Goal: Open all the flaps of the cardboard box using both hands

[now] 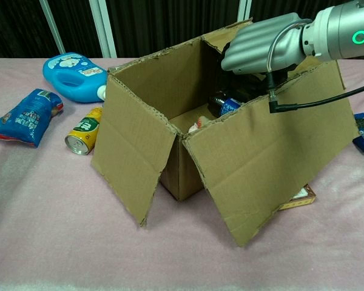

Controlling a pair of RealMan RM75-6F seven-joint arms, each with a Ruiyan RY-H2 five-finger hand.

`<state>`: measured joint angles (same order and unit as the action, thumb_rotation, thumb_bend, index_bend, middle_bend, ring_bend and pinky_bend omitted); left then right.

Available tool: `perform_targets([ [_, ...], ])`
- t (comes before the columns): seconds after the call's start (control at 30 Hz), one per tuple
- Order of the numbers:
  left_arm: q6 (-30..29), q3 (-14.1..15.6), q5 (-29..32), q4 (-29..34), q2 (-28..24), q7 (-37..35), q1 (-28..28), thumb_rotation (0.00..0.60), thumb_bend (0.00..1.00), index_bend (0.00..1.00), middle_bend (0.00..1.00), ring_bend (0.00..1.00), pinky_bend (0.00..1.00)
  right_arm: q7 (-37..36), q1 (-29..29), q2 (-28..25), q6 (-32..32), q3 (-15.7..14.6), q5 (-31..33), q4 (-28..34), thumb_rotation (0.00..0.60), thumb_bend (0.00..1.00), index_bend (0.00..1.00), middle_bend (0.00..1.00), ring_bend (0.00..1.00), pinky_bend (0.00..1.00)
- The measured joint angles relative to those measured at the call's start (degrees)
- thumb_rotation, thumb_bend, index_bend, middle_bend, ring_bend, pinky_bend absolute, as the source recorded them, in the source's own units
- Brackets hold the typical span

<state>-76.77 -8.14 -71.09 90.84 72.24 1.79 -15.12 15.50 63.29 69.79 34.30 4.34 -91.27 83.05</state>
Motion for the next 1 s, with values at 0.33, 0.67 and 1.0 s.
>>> perform_targets([
  [0.33,0.14,-0.12,-0.18,0.43,-0.19,-0.25,0.21,0.6,0.24,0.0,0.0,0.0,0.0,7.24,-0.31,-4.16,0.12,1.65,3.72,3.94,0.6,0.94,0.58,0.44,0.26,0.23],
  [0.67,0.28,-0.25,-0.35,0.75,-0.38,-0.5,0.4,0.6,0.24,0.0,0.0,0.0,0.0,13.24,-0.35,-7.06,-0.96,2.57,8.92,6.49,0.6,0.94,0.58,0.44,0.26,0.23],
  [1.0,0.59,-0.42,-0.3,0.83,-0.34,-0.41,0.47,0.6,0.24,0.0,0.0,0.0,0.0,19.02,-0.4,-10.31,-0.44,3.4,15.52,7.89,0.6,0.94,0.58,0.44,0.25,0.23],
])
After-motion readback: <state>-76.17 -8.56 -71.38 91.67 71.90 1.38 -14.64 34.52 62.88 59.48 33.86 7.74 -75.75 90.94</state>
